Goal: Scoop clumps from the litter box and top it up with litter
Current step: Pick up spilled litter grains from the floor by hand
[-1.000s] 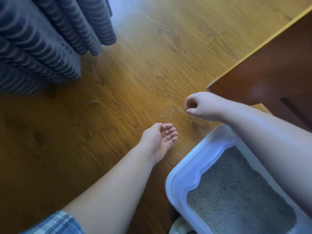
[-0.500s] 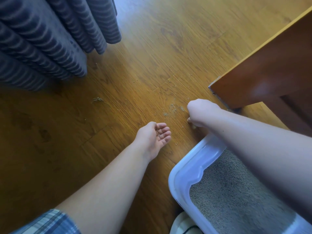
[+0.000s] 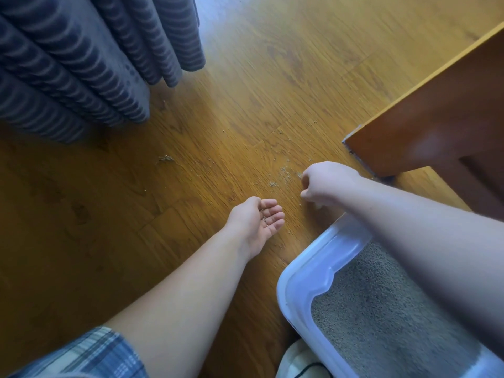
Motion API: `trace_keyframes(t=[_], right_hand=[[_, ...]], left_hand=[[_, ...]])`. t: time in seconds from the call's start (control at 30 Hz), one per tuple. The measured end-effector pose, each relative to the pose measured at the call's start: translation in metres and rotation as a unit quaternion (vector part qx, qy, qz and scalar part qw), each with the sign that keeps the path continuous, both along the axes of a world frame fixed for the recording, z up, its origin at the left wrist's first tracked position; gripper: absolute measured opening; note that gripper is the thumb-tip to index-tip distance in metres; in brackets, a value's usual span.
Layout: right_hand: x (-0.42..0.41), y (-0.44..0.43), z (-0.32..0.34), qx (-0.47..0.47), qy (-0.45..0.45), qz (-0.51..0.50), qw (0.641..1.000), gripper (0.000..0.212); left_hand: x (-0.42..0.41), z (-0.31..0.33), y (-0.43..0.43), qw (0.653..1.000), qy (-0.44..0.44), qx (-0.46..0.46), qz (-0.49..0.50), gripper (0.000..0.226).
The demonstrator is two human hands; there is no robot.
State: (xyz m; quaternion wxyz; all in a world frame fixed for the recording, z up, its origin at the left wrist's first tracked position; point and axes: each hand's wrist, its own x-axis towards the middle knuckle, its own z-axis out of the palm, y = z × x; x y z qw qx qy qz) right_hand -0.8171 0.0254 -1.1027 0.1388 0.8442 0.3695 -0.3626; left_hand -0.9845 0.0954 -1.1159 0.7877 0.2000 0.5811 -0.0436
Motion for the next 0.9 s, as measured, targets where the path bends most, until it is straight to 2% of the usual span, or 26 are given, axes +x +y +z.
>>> trace_keyframes(t=[0.1,0.17,0.3,0.47,0.57,0.7,0.9], right_hand=[[-0.019,0.001,0.013,0.078,0.162,0.002,0.984,0.018],[-0.028,-0.001,0.018,0.073,0.21,0.014,0.975,0.024],[-0.014,-0.005,0.015,0.071,0.131,-0.015,0.989,0.036],[-0.02,-0.001,-0.004,-0.063,0.006,0.04,0.997,0.018],[-0.033,0.003,-0.01,-0.089,-0.042,0.039,0.994,0.016],[-0.038,0.008,-0.006,-0.099,-0.054,0.038,0.993,0.021],[-0.041,0.011,0.001,-0.117,-0.044,0.089,0.988,0.026]], left_hand=[[0.004,0.002,-0.001,0.999,-0.029,-0.025,0.008,0.033],[0.005,0.004,-0.002,0.997,-0.05,-0.048,0.012,0.032],[0.002,-0.001,-0.005,0.999,-0.026,-0.032,-0.006,0.034],[-0.006,-0.006,0.0,1.0,0.02,0.011,0.005,0.031],[-0.01,-0.007,0.003,0.999,0.029,0.021,0.011,0.032],[-0.013,-0.006,0.006,0.999,0.03,0.034,0.003,0.033],[-0.012,-0.008,0.001,0.999,0.023,0.031,-0.035,0.033]])
